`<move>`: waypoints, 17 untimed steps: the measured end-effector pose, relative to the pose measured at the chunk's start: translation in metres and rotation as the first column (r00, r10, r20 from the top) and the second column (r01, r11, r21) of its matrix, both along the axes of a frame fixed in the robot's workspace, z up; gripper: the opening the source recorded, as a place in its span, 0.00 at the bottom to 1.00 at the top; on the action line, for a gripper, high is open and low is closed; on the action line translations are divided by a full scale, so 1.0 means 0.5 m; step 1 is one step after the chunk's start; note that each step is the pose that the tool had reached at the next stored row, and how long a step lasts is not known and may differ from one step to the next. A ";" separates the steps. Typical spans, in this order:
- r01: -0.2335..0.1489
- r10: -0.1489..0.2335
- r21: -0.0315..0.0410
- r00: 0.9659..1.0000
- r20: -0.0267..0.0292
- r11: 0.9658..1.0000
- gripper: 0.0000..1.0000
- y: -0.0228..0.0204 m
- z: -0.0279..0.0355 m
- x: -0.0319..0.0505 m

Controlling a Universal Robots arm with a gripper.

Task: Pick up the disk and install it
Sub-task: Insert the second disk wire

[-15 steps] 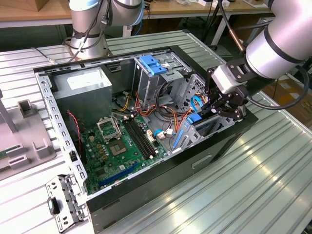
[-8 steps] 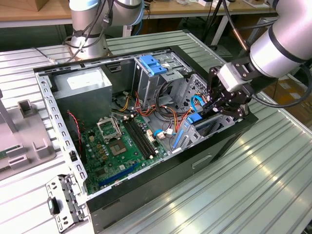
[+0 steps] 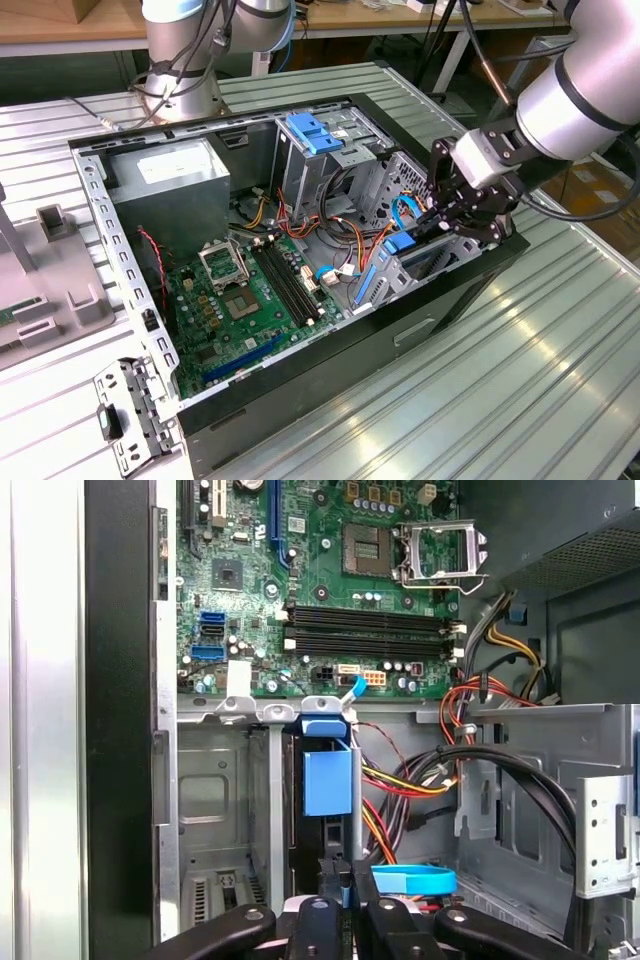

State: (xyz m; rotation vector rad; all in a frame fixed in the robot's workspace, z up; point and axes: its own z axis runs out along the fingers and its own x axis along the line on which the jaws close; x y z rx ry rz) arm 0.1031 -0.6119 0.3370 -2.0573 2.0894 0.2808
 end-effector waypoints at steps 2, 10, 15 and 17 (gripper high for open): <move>0.000 0.000 0.000 1.000 0.000 1.000 0.16 -0.0006 -0.002 0.000; 0.000 0.000 0.000 1.000 0.000 1.000 0.24 -0.0007 -0.002 0.000; 0.000 0.000 0.007 1.000 0.000 1.000 0.24 -0.0008 0.024 0.000; 0.000 0.000 0.010 1.000 0.000 1.000 0.24 -0.0008 0.029 0.000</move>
